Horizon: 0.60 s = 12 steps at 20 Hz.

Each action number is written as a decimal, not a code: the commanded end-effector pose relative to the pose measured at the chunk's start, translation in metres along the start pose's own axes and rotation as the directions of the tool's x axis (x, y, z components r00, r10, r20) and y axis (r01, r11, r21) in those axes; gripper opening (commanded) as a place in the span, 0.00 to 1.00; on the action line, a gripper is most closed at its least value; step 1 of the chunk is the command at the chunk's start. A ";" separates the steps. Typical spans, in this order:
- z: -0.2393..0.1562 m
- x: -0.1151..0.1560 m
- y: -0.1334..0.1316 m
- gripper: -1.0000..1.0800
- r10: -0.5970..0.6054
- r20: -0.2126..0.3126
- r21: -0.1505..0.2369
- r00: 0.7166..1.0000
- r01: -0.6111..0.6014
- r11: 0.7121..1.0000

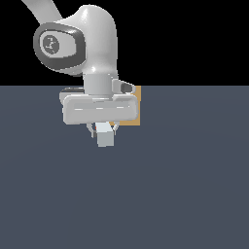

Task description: Insert the peg into the horizontal hole in a box.

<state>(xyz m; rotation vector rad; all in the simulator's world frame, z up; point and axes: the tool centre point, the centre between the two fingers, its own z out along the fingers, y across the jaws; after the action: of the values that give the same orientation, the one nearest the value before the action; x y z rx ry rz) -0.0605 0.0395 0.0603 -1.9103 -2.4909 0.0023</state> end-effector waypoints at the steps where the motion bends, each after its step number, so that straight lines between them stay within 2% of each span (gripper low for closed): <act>1: -0.004 0.015 0.005 0.00 0.042 0.000 -0.003 0.999 -0.042 0.999; 12: -0.014 0.065 0.026 0.00 0.187 0.000 -0.003 0.982 -0.187 0.982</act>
<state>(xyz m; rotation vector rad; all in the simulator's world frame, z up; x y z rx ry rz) -0.0542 0.1032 0.0722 -2.1155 -2.3199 0.0031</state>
